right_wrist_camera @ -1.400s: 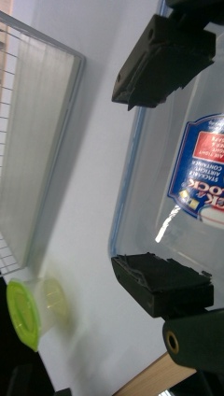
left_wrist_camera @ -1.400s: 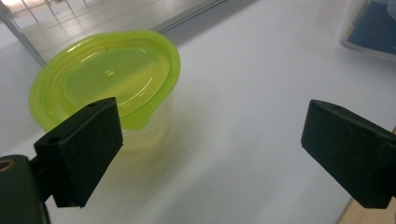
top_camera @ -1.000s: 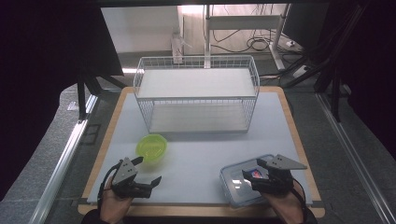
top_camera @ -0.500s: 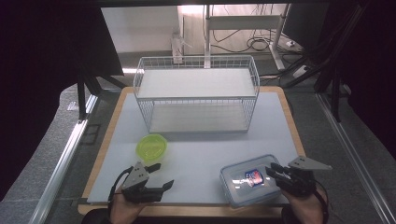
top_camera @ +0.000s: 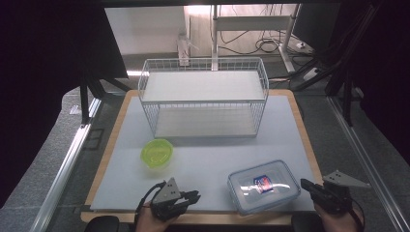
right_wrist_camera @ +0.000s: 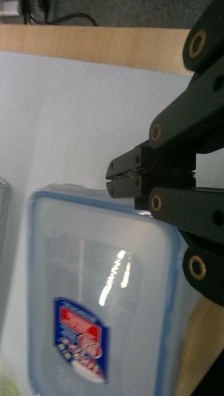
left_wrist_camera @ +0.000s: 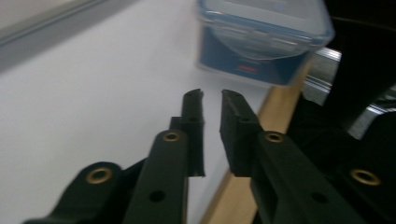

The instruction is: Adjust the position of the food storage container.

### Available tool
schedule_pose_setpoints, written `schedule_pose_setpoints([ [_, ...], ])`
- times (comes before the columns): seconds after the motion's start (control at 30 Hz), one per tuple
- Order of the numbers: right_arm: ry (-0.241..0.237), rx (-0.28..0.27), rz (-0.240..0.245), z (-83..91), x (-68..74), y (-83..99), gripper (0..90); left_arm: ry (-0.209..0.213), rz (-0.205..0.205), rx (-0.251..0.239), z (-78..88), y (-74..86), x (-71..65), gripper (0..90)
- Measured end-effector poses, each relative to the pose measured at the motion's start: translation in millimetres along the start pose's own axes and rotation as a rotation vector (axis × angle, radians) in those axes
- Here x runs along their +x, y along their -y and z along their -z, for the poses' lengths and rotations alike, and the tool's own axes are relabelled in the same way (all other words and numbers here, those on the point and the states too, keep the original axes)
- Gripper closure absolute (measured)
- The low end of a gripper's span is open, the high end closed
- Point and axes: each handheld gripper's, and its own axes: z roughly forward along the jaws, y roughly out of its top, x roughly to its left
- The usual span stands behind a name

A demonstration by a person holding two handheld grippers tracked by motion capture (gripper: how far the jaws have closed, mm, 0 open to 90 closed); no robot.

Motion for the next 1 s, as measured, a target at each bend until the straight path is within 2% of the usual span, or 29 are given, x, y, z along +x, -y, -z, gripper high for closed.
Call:
schedule_pose_setpoints([
  [0.07, -0.004, 0.011, -0.002, -0.6, -0.7, 2.1, 89.8, 0.014, 0.004, 0.002, -3.7, -1.1, -2.8, 86.7],
  [0.13, -0.010, 0.045, -0.004, -2.7, 1.0, 5.7, 90.0, 0.060, 0.014, 0.008, -15.9, -3.3, -10.5, 87.5],
  [0.3, 0.016, 0.077, -0.007, -3.2, 4.4, 6.5, 90.0, 0.105, 0.025, 0.021, -30.2, -5.1, -20.3, 87.5],
  [0.33, 0.021, 0.082, -0.009, -3.2, 6.1, 5.9, 90.0, 0.127, 0.031, 0.025, -35.4, -5.5, -24.4, 87.5],
  [0.43, 0.021, 0.087, -0.007, -3.8, 8.7, 5.2, 90.0, 0.145, 0.039, 0.035, -39.5, -5.4, -28.4, 87.5],
  [0.53, 0.001, 0.094, 0.004, -7.0, 16.0, 3.0, 90.0, 0.155, 0.044, 0.053, -45.9, -4.5, -33.5, 87.4],
  [0.6, -0.003, 0.096, 0.006, -8.1, 18.1, 2.5, 90.0, 0.156, 0.047, 0.058, -46.9, -4.4, -33.8, 87.3],
  [0.7, -0.043, 0.115, 0.017, -15.3, 27.3, 1.2, 90.0, 0.145, 0.060, 0.068, -48.8, -3.5, -33.6, 87.3],
  [0.73, -0.043, 0.115, 0.017, -15.3, 27.3, 1.2, 90.0, 0.145, 0.060, 0.068, -48.8, -3.5, -33.6, 87.3],
  [0.77, -0.054, 0.118, 0.019, -17.7, 30.3, 0.9, 90.0, 0.135, 0.057, 0.075, -48.2, -3.4, -33.0, 87.3],
  [0.8, -0.039, 0.120, 0.034, -19.7, 36.5, -0.8, 90.0, 0.105, 0.063, 0.077, -46.0, -3.2, -30.4, 87.2],
  [0.9, -0.050, 0.109, 0.030, -20.3, 38.3, -3.3, 90.0, 0.083, 0.067, 0.086, -43.7, -3.4, -25.7, 87.6],
  [0.93, -0.056, 0.106, 0.036, -22.1, 41.4, -5.1, 90.0, 0.057, 0.076, 0.094, -42.2, -2.9, -21.0, 87.6],
  [1.0, -0.053, 0.109, 0.044, -24.4, 45.1, -7.0, 90.0, 0.037, 0.089, 0.095, -40.6, -2.4, -16.5, 87.9],
])
